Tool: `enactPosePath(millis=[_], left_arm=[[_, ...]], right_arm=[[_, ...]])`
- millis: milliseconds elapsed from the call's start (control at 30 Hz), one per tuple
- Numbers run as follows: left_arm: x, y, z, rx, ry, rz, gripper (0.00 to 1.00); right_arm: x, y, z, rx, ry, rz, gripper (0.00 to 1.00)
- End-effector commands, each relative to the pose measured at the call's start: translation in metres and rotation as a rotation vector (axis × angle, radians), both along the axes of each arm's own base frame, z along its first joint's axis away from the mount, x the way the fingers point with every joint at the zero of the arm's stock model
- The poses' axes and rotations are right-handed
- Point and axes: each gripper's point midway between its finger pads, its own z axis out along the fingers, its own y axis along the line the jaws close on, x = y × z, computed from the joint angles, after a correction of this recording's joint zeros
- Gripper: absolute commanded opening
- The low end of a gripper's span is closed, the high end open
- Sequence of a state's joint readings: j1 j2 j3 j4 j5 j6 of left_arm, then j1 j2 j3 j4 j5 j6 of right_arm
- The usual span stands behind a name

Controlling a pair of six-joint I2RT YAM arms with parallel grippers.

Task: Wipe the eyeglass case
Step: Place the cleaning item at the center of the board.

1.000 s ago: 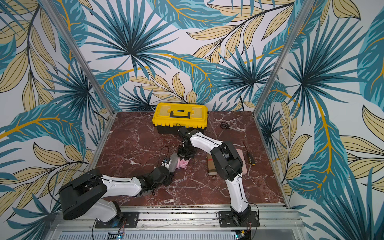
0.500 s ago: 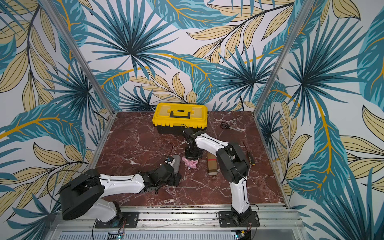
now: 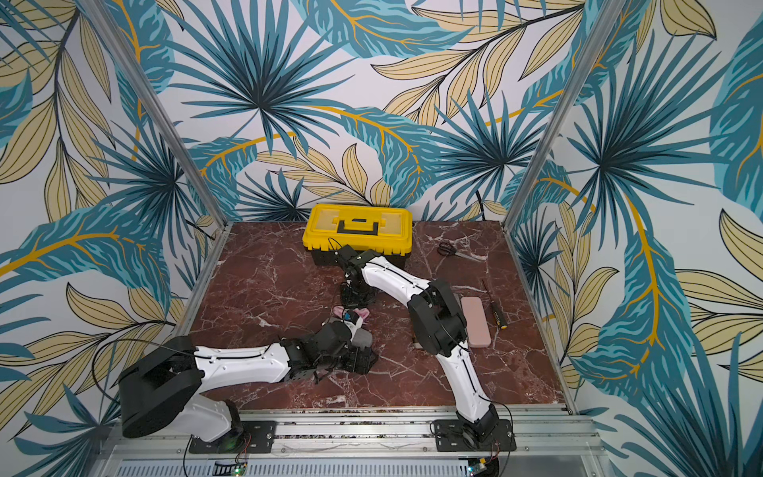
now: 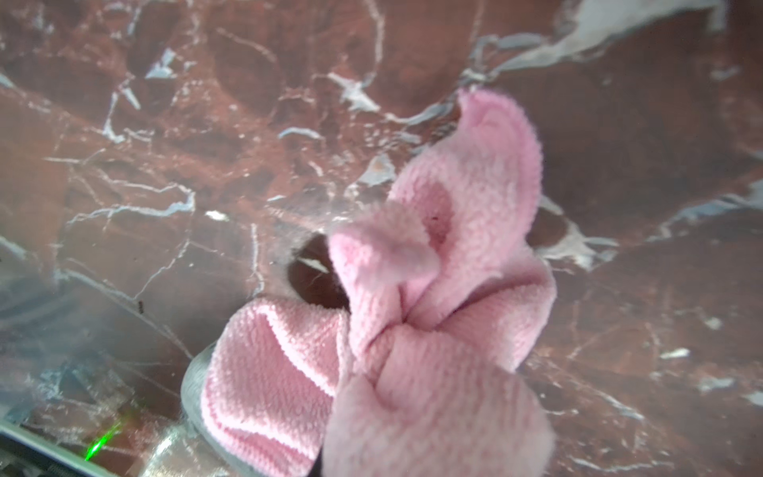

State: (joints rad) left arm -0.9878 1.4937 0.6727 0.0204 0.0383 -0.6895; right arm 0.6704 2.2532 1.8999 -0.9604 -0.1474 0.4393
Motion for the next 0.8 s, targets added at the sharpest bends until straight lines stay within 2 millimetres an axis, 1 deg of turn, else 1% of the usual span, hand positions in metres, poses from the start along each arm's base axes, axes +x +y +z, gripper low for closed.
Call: enactPosePath(millis=[0, 33, 100, 200, 267, 333, 400, 500, 667, 767], left_arm=[[-0.001, 0.005, 0.019, 0.018, -0.038, -0.035, 1.0], [0.0, 0.01, 0.024, 0.028, -0.059, -0.043, 1.0], [0.008, 0.026, 0.037, 0.05, -0.103, -0.028, 1.0], [0.026, 0.057, 0.051, 0.081, -0.175, 0.02, 1.0], [0.039, 0.076, 0.056, 0.093, -0.245, 0.053, 1.0], [0.049, 0.086, 0.061, 0.086, -0.309, 0.067, 1.0], [0.057, 0.09, 0.061, 0.077, -0.348, 0.057, 1.0], [0.067, 0.092, 0.046, 0.095, -0.341, 0.035, 1.0], [0.084, 0.082, 0.023, 0.078, -0.291, -0.02, 1.0], [0.084, 0.072, 0.01, 0.033, -0.229, -0.067, 1.0]], right_arm=[[-0.012, -0.01, -0.01, -0.052, 0.068, 0.061, 0.0], [-0.01, -0.009, -0.009, -0.048, 0.061, 0.069, 0.0], [-0.007, -0.007, -0.001, -0.043, 0.048, 0.08, 0.0], [0.001, -0.003, 0.018, -0.028, 0.009, 0.081, 0.0], [0.006, -0.007, 0.033, -0.024, -0.026, 0.066, 0.0], [0.008, -0.015, 0.046, -0.014, -0.05, 0.031, 0.0], [0.008, -0.028, 0.054, -0.006, -0.068, -0.014, 0.0], [0.001, -0.054, 0.063, -0.004, -0.089, -0.086, 0.0], [-0.019, -0.09, 0.064, -0.026, -0.099, -0.165, 0.0], [-0.028, -0.105, 0.062, -0.042, -0.1, -0.201, 0.0]])
